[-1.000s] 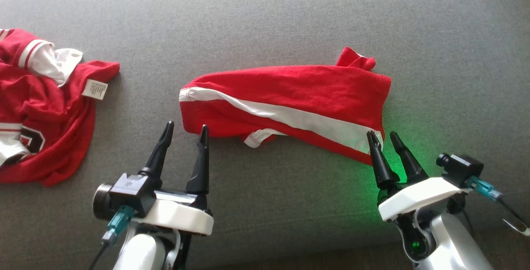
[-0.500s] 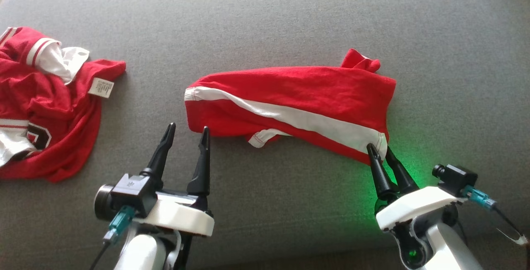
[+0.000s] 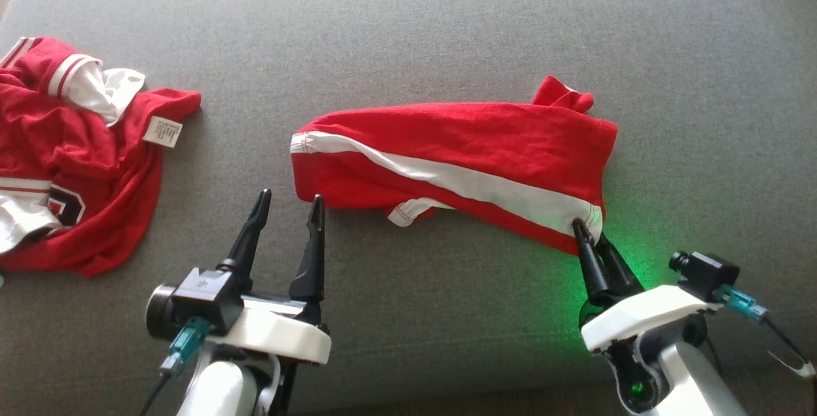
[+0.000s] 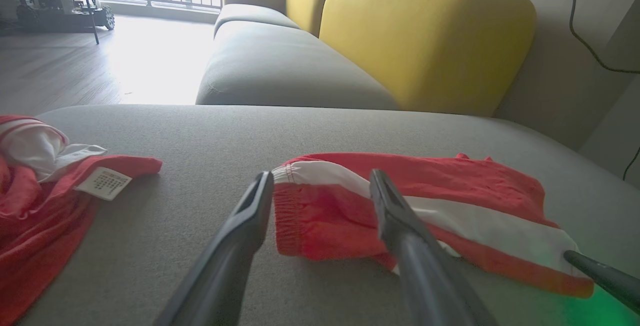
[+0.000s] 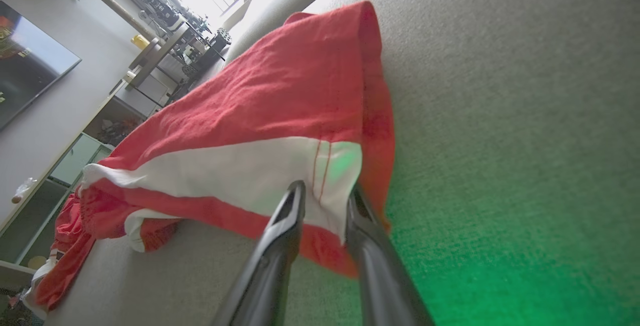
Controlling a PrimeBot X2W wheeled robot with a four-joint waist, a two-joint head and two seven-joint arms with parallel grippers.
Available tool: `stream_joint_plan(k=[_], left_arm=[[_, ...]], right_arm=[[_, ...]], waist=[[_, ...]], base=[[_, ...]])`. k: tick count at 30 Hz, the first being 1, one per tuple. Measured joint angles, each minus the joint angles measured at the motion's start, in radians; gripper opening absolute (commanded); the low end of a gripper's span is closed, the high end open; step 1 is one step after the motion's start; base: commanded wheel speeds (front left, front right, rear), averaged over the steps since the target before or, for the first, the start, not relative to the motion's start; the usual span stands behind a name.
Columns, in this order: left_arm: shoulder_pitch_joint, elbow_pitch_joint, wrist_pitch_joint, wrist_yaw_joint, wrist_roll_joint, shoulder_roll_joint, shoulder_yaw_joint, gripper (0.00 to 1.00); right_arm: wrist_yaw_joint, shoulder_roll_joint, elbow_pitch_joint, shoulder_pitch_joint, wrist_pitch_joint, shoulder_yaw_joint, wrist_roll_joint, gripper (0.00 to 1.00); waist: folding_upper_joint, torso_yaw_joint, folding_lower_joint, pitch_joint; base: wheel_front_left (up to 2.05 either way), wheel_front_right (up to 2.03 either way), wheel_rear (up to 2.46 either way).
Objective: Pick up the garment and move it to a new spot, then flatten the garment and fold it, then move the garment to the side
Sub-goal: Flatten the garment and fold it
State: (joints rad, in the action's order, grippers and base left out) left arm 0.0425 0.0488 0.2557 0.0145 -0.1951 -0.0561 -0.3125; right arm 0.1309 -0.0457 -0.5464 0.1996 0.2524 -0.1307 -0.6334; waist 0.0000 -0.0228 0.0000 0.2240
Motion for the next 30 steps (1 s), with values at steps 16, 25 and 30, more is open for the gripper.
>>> stream_joint_plan(k=[16,25,30], left_arm=[[0.0,-0.003,0.0,0.0,-0.018,0.0,0.0,1.0],[0.0,0.091,-0.028,-0.015,-0.1,0.0,0.015,1.0],[0.001,0.1,-0.092,-0.033,-0.202,-0.004,0.071,1.0]], right_arm=[[0.0,0.0,0.065,-0.001,0.0,0.024,0.039,0.0],[0.0,0.001,0.092,-0.039,0.0,0.094,0.135,0.0],[0.0,0.001,0.098,-0.04,0.0,0.097,0.136,0.0]], waist=[[0.0,-0.02,0.0,-0.004],[0.0,-0.066,0.0,-0.004],[0.0,-0.089,0.0001,0.008]], base=[[0.0,0.0,0.0],[0.0,0.0,0.0],[0.0,0.0,0.0]])
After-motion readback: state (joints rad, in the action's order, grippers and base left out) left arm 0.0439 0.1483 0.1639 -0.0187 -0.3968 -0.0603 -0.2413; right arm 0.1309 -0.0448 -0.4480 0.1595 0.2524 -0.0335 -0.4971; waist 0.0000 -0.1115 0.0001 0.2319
